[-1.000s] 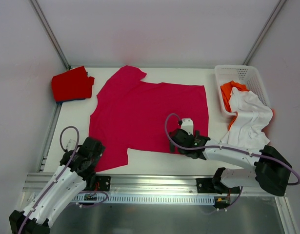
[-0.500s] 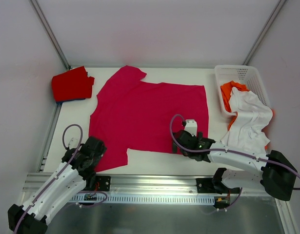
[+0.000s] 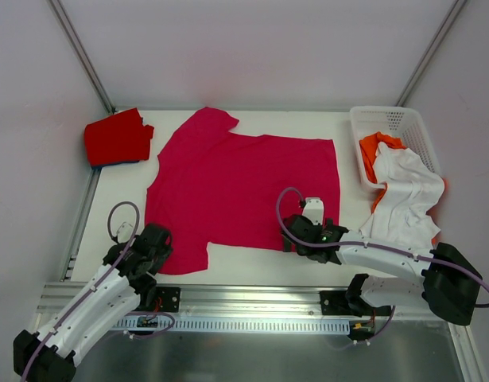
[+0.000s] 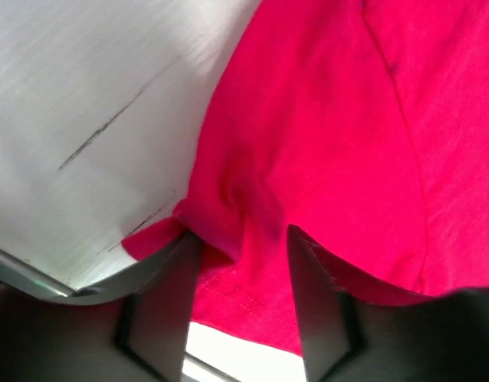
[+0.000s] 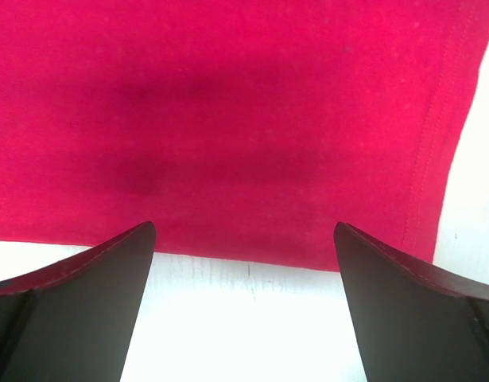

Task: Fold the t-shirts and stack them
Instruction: Flatten the tshirt out

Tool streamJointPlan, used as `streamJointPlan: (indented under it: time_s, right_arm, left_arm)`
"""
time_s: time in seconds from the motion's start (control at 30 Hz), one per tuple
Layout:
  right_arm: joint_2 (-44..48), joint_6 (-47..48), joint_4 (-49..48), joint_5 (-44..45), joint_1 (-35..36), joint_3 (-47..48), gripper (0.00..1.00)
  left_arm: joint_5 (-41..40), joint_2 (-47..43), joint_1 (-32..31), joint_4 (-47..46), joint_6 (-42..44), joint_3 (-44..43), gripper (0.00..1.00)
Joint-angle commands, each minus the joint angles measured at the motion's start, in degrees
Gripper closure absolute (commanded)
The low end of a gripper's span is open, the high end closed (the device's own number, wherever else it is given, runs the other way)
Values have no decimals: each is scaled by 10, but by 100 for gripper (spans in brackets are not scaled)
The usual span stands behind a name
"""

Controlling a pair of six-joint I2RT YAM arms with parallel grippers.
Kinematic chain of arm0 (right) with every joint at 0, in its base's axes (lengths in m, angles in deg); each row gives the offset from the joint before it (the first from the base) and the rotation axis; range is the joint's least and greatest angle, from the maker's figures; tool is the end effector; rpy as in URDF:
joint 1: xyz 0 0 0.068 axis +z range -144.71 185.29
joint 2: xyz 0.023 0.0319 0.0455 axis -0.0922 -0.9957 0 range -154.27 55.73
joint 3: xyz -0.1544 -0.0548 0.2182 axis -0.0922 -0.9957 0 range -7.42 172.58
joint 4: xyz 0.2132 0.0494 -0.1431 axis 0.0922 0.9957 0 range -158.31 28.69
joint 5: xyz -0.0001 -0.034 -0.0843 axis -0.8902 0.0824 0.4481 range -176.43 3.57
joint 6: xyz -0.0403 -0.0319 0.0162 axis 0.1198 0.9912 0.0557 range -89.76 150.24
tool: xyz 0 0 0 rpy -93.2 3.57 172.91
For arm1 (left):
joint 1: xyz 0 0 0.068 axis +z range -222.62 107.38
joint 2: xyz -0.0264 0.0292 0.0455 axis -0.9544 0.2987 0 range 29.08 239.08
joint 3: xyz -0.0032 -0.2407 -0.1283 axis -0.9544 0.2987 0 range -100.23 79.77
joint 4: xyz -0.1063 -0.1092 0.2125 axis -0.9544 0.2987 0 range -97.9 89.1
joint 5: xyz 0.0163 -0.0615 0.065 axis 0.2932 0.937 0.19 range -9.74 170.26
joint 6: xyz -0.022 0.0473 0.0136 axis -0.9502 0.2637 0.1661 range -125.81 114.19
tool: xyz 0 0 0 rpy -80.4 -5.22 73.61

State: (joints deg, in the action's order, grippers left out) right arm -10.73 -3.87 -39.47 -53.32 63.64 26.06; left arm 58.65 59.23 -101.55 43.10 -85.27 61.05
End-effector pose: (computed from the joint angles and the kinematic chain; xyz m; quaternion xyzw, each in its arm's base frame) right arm 0.1223 0.1615 0.1810 -0.1274 0.9236 -0.0227 0.3610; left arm 0.0881 -0.0337 0.1613 -0.4475 0.8437 -0.0833 0.2846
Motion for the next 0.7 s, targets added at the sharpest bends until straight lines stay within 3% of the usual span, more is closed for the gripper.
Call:
streamJointPlan:
  time_s: [0.0, 0.2, 0.3, 0.43, 0.5, 0.67]
  right_arm:
    - [-2, -28, 39, 21, 4, 21, 1]
    - [-25, -48, 56, 26, 18, 39, 1]
    - [-44, -64, 75, 38, 30, 55, 1]
    - [-68, -96, 104, 61, 47, 69, 0]
    - [-66, -100, 96, 64, 55, 64, 1]
    - [25, -132, 27, 56, 62, -30, 1]
  left_arm:
    - [5, -6, -5, -25, 14, 19, 65]
    - [5, -6, -6, -36, 26, 20, 88]
    - [3, 4, -8, -39, 29, 18, 89]
    - [-1, 9, -12, -45, 32, 18, 100]
    - [-5, 8, -14, -49, 35, 18, 100]
    - [-16, 3, -14, -56, 52, 14, 100]
